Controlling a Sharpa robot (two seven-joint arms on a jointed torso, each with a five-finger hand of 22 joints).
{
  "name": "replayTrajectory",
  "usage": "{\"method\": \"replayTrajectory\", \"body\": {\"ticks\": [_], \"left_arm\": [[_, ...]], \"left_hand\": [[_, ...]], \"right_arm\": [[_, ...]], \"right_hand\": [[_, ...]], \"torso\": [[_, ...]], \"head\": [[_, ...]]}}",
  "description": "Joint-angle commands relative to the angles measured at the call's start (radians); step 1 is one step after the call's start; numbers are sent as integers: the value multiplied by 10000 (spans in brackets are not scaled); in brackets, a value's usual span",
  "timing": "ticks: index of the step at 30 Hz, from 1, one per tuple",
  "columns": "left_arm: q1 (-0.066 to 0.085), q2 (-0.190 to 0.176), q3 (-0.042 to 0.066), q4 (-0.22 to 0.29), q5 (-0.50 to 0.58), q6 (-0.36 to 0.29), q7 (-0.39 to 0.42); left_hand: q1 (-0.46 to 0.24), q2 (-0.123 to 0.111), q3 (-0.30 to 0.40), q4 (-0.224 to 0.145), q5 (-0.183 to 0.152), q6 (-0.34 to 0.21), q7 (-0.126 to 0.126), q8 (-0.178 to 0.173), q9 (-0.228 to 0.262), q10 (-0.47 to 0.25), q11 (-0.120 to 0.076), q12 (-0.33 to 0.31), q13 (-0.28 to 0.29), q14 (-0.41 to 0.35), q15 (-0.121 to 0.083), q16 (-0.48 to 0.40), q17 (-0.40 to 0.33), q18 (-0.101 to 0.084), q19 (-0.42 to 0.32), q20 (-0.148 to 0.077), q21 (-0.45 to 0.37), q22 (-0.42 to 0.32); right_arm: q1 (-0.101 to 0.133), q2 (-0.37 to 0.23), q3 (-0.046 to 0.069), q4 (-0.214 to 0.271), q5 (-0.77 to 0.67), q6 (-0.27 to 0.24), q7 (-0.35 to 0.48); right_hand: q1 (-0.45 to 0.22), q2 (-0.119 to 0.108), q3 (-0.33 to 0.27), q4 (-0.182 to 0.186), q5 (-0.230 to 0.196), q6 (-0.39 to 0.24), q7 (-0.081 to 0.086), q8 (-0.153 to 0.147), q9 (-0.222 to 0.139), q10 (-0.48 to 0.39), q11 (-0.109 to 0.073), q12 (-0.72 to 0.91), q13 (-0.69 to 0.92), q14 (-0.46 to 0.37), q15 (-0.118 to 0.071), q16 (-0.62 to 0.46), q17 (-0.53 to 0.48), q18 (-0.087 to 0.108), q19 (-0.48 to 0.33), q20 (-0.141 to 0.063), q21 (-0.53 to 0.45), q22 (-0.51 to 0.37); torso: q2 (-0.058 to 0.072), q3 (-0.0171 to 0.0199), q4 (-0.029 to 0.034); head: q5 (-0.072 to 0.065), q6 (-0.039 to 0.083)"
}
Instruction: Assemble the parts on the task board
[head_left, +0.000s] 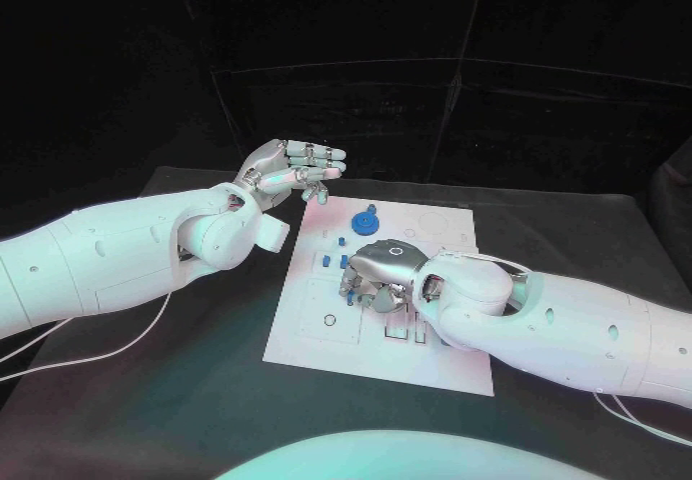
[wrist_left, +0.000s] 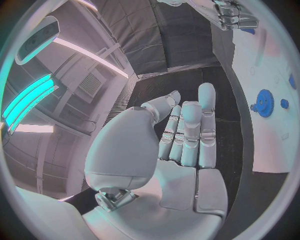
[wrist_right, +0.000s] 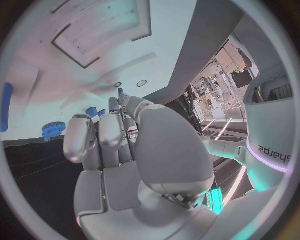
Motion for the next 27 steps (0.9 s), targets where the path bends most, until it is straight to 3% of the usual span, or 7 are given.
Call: {"method": "replayTrajectory", "body": {"ticks": [1, 27], "left_arm": [[16, 9, 7, 1, 47, 124, 26], [16, -18, 6, -18, 47, 168, -33]], "left_hand": [[-19, 47, 7, -53, 49, -46, 34, 15, -8, -61, 28, 42, -12, -80, -12, -67, -9, 61, -63, 5, -56, -14], [-20, 55, 3, -61, 49, -39, 26, 27, -4, -83, 28, 53, -17, -86, -10, -71, -28, 62, -69, 9, -58, -14]], "right_arm": [[10, 21, 4, 9, -166, 276, -111], [-96, 262, 0, -143, -527, 607, -257]], "right_hand": [[-99, 4, 47, -22, 22, 10, 74, -49, 8, -35, 32, -45, 2, 245, 15, 51, -6, -166, 69, 12, 57, 16], [-297, -64, 21, -91, -27, -76, 95, -67, -7, -143, 58, -71, -7, 219, 41, 34, -86, -155, 25, 35, 39, -22]], "torso": [[-3, -4, 2], [2, -5, 3]], "head": [[-1, -19], [14, -100]]}}
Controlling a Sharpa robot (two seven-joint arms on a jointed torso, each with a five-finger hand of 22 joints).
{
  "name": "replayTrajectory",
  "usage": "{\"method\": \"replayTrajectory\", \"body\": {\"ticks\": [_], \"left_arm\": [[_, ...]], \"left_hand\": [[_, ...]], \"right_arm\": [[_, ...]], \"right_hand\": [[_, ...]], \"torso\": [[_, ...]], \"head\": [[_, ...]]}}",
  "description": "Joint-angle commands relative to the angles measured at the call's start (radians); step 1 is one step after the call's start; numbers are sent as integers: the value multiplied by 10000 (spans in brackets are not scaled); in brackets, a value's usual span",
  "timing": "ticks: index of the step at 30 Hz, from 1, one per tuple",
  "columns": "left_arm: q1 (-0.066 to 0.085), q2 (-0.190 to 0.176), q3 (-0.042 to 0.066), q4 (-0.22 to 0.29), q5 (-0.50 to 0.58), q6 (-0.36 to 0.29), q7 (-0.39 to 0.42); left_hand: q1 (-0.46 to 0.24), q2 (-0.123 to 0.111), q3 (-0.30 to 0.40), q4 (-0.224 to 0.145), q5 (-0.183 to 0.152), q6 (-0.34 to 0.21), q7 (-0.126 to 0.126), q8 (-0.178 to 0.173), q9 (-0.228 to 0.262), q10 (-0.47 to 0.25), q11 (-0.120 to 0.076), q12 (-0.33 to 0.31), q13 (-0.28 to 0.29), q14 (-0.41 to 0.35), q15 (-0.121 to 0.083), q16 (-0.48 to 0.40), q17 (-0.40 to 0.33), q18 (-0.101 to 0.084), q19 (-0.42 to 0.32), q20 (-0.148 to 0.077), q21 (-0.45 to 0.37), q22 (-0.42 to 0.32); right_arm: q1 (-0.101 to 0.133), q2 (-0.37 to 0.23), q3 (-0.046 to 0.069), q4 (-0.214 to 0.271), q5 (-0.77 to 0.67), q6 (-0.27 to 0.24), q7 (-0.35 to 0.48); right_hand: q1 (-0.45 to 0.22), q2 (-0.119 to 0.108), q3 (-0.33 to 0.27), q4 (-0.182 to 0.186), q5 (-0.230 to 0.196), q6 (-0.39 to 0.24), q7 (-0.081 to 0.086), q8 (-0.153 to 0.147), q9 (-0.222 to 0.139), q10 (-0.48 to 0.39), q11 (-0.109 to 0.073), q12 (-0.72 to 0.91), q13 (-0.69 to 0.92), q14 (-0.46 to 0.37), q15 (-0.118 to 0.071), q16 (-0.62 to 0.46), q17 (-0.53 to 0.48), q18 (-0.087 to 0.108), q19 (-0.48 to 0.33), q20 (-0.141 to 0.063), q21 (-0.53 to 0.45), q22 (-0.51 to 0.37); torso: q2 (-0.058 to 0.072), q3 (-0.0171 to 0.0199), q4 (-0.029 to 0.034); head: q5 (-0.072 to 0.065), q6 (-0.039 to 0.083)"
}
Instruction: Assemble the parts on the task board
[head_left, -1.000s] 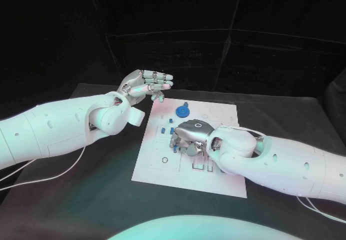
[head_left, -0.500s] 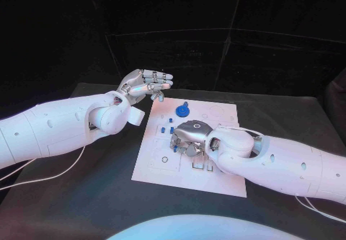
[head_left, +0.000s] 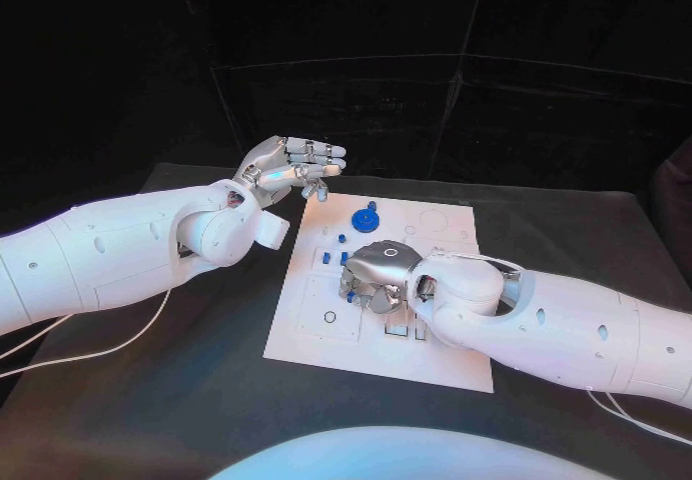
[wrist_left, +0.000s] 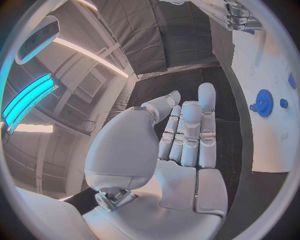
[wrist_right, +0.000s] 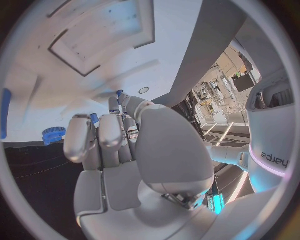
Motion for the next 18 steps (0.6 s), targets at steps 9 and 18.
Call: {"method": "replayTrajectory", "body": {"ticks": [9, 18], "left_arm": [[16, -26, 8, -23, 45, 140, -30], [15, -25, 8, -67, 45, 76, 19]], "left_hand": [[-22, 55, 0, -65, 49, -43, 26, 28, -4, -57, -8, 58, -10, -88, -10, -40, -15, 63, -71, 10, -59, -16], [-23, 56, -2, -68, 50, -46, 25, 29, -4, -64, -8, 61, -11, -91, -9, -43, -25, 63, -72, 11, -60, -16]], "right_arm": [[-1, -18, -11, -15, -137, -718, -18], [-16, -415, -14, 332, 177, -2408, 376]], "right_hand": [[-991, -614, -780, 17, 201, -1218, 405, -82, -111, -2153, 432, -42, -37, -299, 376, -1218, -1602, 224, -1264, 334, -1145, -1774], [-866, -410, -1580, -139, 535, -1852, 340, -23, -61, -2744, 427, 405, 32, -432, 363, -1775, -2388, 362, -1598, 356, -1770, -2530]], "torso": [[-4, -1, -6], [-17, 9, -5]], "head": [[-25, 17], [-104, 119]]}}
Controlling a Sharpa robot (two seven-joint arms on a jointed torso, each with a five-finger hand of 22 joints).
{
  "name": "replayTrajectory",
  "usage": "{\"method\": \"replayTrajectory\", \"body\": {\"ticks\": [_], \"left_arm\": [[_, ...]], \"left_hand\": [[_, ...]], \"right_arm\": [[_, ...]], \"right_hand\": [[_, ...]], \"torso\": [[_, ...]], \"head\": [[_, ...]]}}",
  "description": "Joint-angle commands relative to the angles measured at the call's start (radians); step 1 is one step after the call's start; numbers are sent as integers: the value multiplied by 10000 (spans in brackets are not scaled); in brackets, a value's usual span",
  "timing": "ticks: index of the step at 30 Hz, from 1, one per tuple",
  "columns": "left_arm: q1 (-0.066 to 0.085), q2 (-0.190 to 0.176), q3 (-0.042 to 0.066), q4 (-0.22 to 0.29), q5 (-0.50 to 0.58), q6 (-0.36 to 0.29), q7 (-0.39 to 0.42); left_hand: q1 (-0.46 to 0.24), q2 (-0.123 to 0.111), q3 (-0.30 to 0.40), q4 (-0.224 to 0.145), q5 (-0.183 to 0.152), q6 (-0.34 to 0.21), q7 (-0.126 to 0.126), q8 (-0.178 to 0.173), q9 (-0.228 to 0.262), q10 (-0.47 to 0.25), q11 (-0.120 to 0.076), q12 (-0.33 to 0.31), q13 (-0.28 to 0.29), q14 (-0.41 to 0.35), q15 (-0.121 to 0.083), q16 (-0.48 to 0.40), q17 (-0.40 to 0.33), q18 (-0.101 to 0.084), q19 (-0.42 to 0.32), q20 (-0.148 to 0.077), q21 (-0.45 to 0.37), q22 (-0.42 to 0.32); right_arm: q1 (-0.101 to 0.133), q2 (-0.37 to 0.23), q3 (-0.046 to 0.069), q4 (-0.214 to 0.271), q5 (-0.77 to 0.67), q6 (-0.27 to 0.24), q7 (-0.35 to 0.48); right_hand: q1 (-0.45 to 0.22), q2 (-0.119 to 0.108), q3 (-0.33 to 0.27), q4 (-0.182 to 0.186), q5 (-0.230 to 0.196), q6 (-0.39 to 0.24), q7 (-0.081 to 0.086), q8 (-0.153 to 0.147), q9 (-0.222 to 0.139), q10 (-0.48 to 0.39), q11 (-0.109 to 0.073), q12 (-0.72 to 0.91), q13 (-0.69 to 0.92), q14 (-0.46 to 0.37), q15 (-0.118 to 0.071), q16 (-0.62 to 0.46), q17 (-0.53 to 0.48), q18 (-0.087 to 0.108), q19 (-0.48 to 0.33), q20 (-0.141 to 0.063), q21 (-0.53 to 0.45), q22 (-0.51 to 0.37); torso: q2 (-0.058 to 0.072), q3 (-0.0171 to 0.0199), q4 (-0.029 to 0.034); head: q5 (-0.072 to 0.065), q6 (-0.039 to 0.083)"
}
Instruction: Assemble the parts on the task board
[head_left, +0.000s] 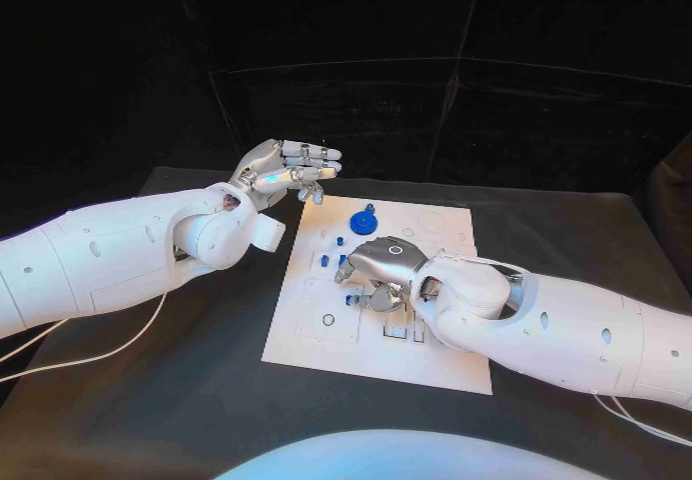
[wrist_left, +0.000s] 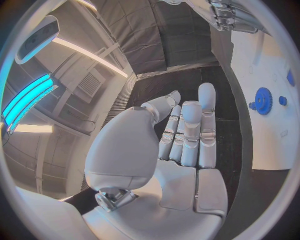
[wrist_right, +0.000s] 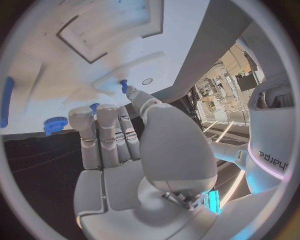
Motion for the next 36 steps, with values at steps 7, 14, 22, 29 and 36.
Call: {"method": "replayTrajectory", "body": {"ticks": [7, 14, 22, 29, 36], "left_arm": [[14, -25, 6, -28, 43, 50, 46], [13, -12, 3, -58, 43, 64, 44], [6, 36, -2, -104, 43, 90, 34], [2, 55, -4, -109, 43, 123, 12], [1, 35, -5, -108, 43, 120, 7]], "left_hand": [[-23, 56, -2, -68, 50, -46, 25, 29, -5, -64, -7, 61, -13, -91, -9, -44, -8, 64, -72, 11, -60, -16], [-23, 56, -2, -68, 50, -46, 25, 29, -5, -64, -7, 61, -13, -91, -9, -44, -8, 64, -72, 11, -60, -16], [-13, 66, -1, -79, 50, -45, 21, 36, -3, -61, -12, 80, -12, -91, -12, -41, -15, 66, -73, 11, -59, -16], [-13, 66, -1, -79, 50, -45, 21, 36, -3, -61, -12, 80, -12, -91, -12, -41, -15, 66, -73, 11, -59, -16], [-13, 66, -1, -79, 50, -45, 21, 36, -3, -61, -12, 80, -12, -91, -12, -41, -15, 66, -73, 11, -59, -16]], "right_arm": [[81, -1527, 29, 1221, 1217, -1322, 264], [529, -2699, 218, 1502, 1348, -356, -502], [763, -3048, 263, 1203, 692, 677, -1217], [784, -2852, 265, 996, 546, 1022, -1242], [785, -2631, 261, 813, 519, 1576, -1115]], "right_hand": [[-13, 337, -246, 51, 272, 406, -63, 120, 61, 664, -127, 703, 47, 292, -99, 534, 461, -78, 574, -87, 375, 579], [-251, 119, -614, 167, 274, 366, -192, 22, 18, 555, -194, 732, -48, 307, -144, 571, 411, -81, 605, -140, 364, 568], [99, 211, -2220, 538, 301, -51, -504, 9, 13, -145, -83, 780, -30, 54, -46, 154, -253, 28, 203, -51, -154, -51], [435, 478, -2319, 563, 311, 64, -532, 43, 32, -20, -120, 987, -12, 92, -79, 207, -267, 26, 264, -69, -150, -30], [601, 694, -2277, 550, 329, 239, -539, 60, 38, 446, -233, 1235, -26, 221, -172, 379, -122, -27, 490, -151, 26, 216]], "torso": [[-21, -15, -18], [-44, -26, -57], [-23, -6, -49], [-30, -23, -19], [-33, -27, -48]], "head": [[-164, 199], [-369, 375], [-461, 458], [-480, 441], [-457, 379]]}}
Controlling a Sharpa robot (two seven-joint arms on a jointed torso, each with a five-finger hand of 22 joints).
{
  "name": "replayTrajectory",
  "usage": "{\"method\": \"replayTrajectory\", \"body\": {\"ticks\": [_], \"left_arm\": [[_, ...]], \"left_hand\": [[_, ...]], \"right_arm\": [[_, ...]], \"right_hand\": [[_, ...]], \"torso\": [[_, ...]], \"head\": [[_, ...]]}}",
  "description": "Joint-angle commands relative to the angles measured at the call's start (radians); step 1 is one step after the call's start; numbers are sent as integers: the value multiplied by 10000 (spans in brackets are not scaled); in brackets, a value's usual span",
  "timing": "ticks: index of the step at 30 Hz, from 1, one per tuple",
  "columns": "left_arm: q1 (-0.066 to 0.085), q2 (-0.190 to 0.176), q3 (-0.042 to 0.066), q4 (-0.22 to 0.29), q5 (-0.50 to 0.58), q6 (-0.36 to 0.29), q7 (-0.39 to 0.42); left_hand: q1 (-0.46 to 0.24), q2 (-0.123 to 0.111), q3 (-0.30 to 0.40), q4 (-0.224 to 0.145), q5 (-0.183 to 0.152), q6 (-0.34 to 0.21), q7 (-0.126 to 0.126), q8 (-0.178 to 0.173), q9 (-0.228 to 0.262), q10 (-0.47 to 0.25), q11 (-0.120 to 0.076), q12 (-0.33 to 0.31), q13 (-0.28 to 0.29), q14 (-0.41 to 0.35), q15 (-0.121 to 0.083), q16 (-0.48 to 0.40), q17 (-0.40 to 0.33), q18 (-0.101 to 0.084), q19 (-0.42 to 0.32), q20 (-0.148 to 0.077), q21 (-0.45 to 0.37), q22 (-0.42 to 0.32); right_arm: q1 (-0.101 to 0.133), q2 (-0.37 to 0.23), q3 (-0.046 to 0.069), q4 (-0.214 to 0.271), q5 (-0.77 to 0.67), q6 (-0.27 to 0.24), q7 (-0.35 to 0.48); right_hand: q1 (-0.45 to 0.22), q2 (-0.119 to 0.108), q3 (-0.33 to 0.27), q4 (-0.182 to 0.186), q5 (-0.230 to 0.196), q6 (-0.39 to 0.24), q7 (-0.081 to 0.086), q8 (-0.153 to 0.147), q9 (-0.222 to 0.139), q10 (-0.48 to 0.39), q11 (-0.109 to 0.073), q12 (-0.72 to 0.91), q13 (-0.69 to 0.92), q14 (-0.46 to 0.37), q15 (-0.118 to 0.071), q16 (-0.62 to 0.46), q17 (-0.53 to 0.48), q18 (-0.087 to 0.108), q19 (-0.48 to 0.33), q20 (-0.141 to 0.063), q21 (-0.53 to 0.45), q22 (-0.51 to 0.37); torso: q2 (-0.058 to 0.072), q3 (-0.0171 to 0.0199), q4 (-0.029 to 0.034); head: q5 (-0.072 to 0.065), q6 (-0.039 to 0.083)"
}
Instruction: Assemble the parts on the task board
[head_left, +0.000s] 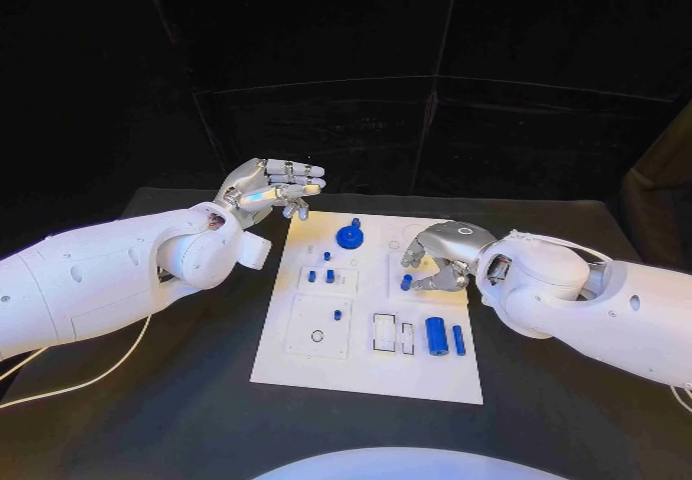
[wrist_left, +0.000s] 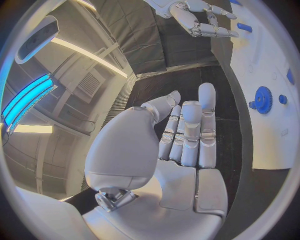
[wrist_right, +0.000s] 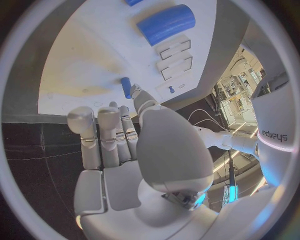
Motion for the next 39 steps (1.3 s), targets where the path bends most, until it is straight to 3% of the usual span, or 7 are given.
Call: {"method": "replayTrajectory", "body": {"ticks": [1, 9, 21, 25, 30, 35, 39], "left_arm": [[11, -3, 8, 7, 41, 109, 28], [11, -2, 8, 15, 41, 114, 27], [11, -1, 8, 7, 41, 122, 22], [11, -7, 8, 5, 41, 119, 19], [11, -15, 8, 4, 41, 117, 11], [11, -26, 8, 8, 41, 125, -14], [11, -59, 7, 22, 41, 122, -35]], "left_hand": [[-13, 66, -1, -79, 50, -45, 20, 36, -3, -62, -12, 34, -15, -92, -12, -41, -8, 66, -74, 11, -59, -17], [-13, 66, -1, -79, 50, -45, 20, 36, -3, -62, -12, 34, -15, -92, -12, -41, -8, 66, -74, 11, -59, -17], [-13, 66, -1, -79, 50, -45, 20, 36, -3, -62, -12, 34, -15, -92, -12, -41, -8, 66, -74, 11, -59, -17], [-13, 66, -1, -79, 50, -45, 20, 36, -3, -62, -12, 34, -15, -92, -12, -41, -8, 66, -74, 11, -59, -17], [-13, 66, -1, -79, 50, -45, 20, 36, -3, -62, -12, 34, -15, -92, -12, -41, -8, 66, -74, 11, -59, -17], [-8, 80, -6, -97, 50, -38, 16, 53, 1, -62, -16, 71, -14, -84, -15, -23, -2, 69, -76, 11, -58, -15], [-7, 82, -6, -97, 50, -38, 16, 53, 0, -61, -16, 74, -13, -73, -16, -6, 25, 69, -75, 11, -58, -15]], "right_arm": [[20, 111, 3, -72, -183, 751, 12], [16, 432, -4, -329, -150, 1130, 217], [2, 698, -10, -599, -119, 1093, 382], [-4, 735, -11, -679, -181, 762, 331], [-15, 720, -11, -672, -377, 197, 224], [-24, 534, -10, -396, -405, -328, 213], [-25, 191, -6, 146, -169, -617, 237]], "right_hand": [[92, 48, 1, -38, 55, 112, -15, 30, 14, 160, -13, 66, -20, 67, -53, 62, 17, -26, 92, 2, 39, 38], [263, 302, 436, 52, -254, 465, 61, 53, 20, 1077, -212, -78, -61, 162, -215, 239, 169, -121, 416, -146, 359, 485], [340, 349, 1059, 165, -335, 921, 117, 106, 41, 1702, -279, -500, -47, 298, -273, 685, 663, -230, 738, -212, 744, 1019], [541, 569, 1573, 79, -845, 1356, 83, 250, 92, 2204, -355, -551, -5, 461, -352, 1252, 1329, -383, 1199, -269, 1274, 1770], [647, 699, 2056, -63, -1029, 1652, 54, 338, 124, 2536, -417, -656, 17, 478, -395, 1464, 1523, -427, 1321, -317, 1467, 2016], [600, 644, 2473, -208, -1064, 1723, 87, 310, 115, 2691, -405, -824, 17, 463, -386, 1583, 1606, -463, 1400, -328, 1614, 2208], [528, 547, 2691, -293, -1057, 1698, 133, 255, 95, 2721, -376, -945, 17, 456, -366, 1648, 1643, -476, 1426, -313, 1679, 2288]], "torso": [[-3, -2, -19], [-5, -1, 0], [-4, 0, -14], [-5, 0, -13], [-9, 2, -9], [-21, 0, -6], [-10, -7, 10]], "head": [[32, -27], [18, -71], [44, -110], [28, -134], [33, -153], [53, -148], [64, -125]]}}
